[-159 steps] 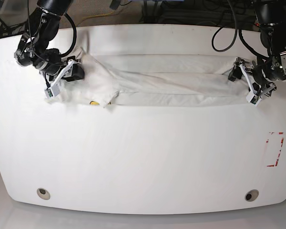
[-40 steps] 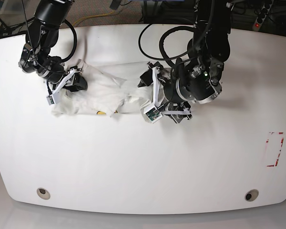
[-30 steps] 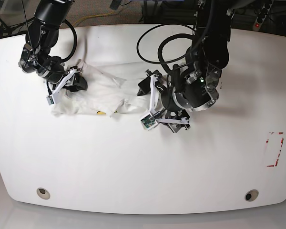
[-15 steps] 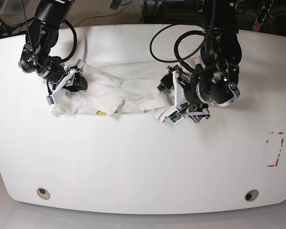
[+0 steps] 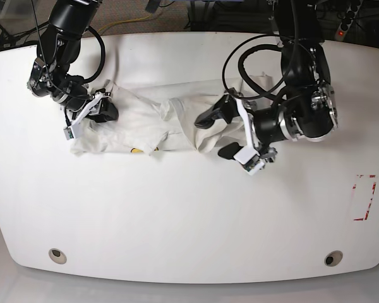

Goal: Fold the T-shirt properly

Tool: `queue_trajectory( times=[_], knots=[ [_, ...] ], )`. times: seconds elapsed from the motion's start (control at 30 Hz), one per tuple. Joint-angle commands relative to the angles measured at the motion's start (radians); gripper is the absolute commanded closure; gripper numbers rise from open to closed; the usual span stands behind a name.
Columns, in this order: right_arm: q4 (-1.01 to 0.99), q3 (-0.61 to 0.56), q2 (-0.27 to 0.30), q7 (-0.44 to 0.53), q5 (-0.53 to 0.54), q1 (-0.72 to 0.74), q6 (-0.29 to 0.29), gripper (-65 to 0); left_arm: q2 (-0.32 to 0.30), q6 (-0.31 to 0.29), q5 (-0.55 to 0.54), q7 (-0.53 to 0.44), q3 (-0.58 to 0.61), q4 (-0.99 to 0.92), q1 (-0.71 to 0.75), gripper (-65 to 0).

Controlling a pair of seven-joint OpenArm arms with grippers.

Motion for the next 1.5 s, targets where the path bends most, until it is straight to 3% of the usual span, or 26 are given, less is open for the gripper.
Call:
queue_trajectory(
  times=[0.0,0.27,0.37,0.47,0.53,0.77,0.9,1.03,1.2,1.3,1.47],
  knots=[
    [-0.002,-0.004,0.004,-0.053,-0.05,-0.005,-0.01,-20.3,-0.033,-0.001,-0.015,-0.017,-0.058,0.019,-0.017,-49.9],
    [-0.002,-0.003,0.004,-0.053,-0.05,-0.005,-0.01,-20.3,-0.179,-0.001,0.094,-0.017,-0.267,0.013,0.006,-48.7],
    [-0.002,-0.003,0.004,-0.053,-0.05,-0.005,-0.01,-20.3,-0.197,-0.001,0.144,-0.017,-0.268,0.008,0.02,-39.9],
    [-0.002,-0.003,0.003,-0.053,-0.05,-0.005,-0.01,-20.3,-0.205,-0.001,0.203,-0.017,-0.19,0.008,0.032,-29.4],
    [-0.002,-0.003,0.003,-0.053,-0.049,-0.005,-0.01,-20.3,-0.208,-0.001,0.241,-0.017,-0.103,0.008,0.032,-26.4],
    [-0.002,-0.001,0.003,-0.053,-0.049,-0.006,-0.01,-20.3,-0.2,-0.001,0.505,-0.153,0.315,0.008,0.026,-25.8],
    [-0.002,-0.001,0.003,-0.053,-0.05,-0.006,-0.01,-20.3,-0.157,-0.001,0.566,-0.239,0.47,0.0,-0.009,-26.0],
    [-0.002,-0.001,0.003,-0.053,-0.05,-0.008,-0.01,-20.3,-0.075,-0.001,0.631,-0.294,0.532,-0.095,-0.049,-26.0],
    [-0.002,-0.001,0.003,-0.053,-0.05,-0.008,-0.01,-20.3,-0.004,-0.001,0.68,-0.312,0.514,-0.095,-0.08,-26.0],
    [-0.002,0.0,0.003,-0.053,-0.05,-0.009,-0.01,-20.3,-0.013,-0.001,0.685,-0.283,0.5,-0.023,-0.078,-26.0],
    [-0.002,0.002,0.003,-0.053,-0.049,-0.006,-0.01,-20.3,-0.107,-0.001,0.683,-0.223,0.497,0.014,-0.07,-26.0]
  ],
)
